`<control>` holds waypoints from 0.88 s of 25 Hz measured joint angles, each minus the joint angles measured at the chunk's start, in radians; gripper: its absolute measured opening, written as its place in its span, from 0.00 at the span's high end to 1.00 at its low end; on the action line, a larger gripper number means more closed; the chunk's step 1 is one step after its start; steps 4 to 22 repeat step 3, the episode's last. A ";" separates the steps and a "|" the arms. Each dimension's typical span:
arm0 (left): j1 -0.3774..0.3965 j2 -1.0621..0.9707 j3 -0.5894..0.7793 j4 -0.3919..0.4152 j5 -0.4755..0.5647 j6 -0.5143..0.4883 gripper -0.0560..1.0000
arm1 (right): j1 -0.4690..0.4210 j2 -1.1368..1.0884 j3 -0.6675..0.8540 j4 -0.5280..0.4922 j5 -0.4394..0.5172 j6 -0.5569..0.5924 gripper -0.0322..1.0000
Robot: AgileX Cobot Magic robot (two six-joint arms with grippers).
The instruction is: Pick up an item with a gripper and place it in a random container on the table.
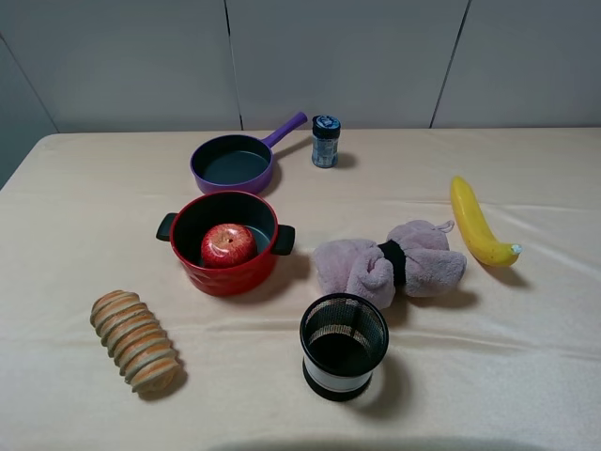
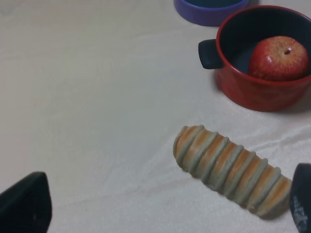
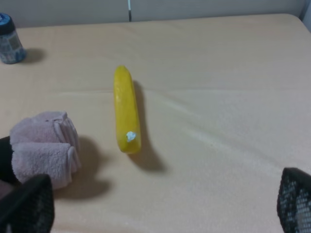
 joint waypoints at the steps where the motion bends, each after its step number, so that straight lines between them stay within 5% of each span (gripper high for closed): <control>1: 0.000 0.000 0.000 0.000 0.000 0.000 0.01 | 0.000 0.000 0.000 0.000 0.000 0.000 0.30; 22: 0.000 0.000 0.000 0.000 0.000 0.000 0.01 | 0.000 0.000 0.000 0.000 0.000 0.000 0.30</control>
